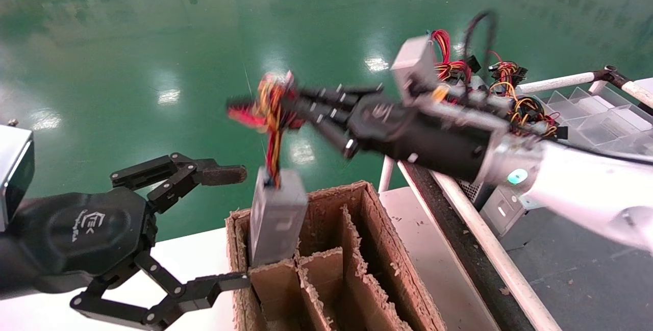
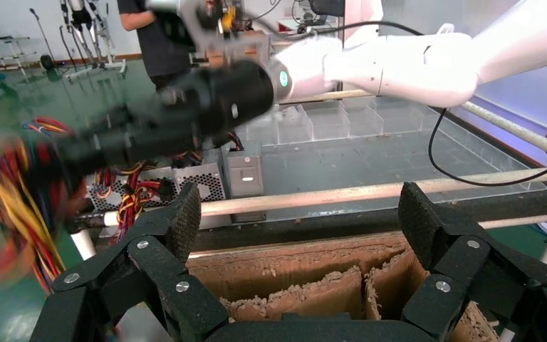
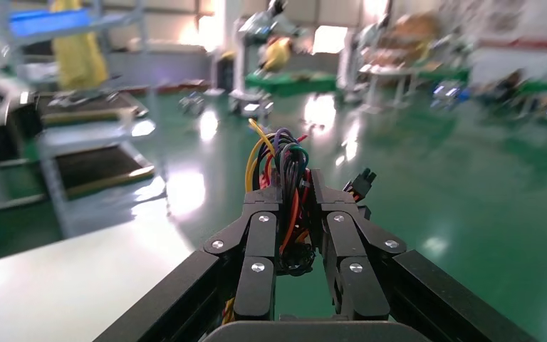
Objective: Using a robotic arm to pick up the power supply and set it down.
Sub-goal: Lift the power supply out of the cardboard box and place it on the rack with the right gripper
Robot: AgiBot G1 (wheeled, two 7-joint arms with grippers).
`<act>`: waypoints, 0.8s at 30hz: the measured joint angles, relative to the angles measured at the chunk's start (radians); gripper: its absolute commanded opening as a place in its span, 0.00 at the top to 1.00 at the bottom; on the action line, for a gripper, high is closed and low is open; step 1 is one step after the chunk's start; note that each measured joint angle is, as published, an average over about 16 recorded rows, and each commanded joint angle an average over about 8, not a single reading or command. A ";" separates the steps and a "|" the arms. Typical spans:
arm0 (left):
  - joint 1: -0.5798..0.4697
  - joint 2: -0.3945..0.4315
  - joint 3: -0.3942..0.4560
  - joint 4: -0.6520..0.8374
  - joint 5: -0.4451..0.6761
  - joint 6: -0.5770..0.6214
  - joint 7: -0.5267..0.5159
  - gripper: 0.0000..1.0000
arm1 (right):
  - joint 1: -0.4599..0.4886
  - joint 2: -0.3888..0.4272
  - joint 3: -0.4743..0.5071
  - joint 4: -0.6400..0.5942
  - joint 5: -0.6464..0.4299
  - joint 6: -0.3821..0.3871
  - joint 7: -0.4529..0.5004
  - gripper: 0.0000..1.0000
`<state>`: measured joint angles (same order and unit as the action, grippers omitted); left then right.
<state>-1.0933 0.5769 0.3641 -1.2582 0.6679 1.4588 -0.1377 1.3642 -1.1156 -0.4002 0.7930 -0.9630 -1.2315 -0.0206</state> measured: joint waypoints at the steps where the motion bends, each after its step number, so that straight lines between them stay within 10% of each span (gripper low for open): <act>1: 0.000 0.000 0.000 0.000 0.000 0.000 0.000 0.00 | 0.005 0.010 0.009 0.012 0.007 0.007 0.003 1.00; 11: 0.000 0.000 0.000 0.000 0.000 0.000 0.000 0.00 | 0.126 0.105 0.067 0.031 0.013 0.056 0.013 1.00; 24: 0.000 0.000 0.000 0.000 0.000 0.000 0.000 0.00 | 0.448 0.217 0.079 -0.266 -0.075 0.047 -0.089 1.00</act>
<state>-1.0933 0.5768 0.3642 -1.2582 0.6678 1.4587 -0.1376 1.8125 -0.8981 -0.3211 0.5274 -1.0379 -1.1842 -0.1100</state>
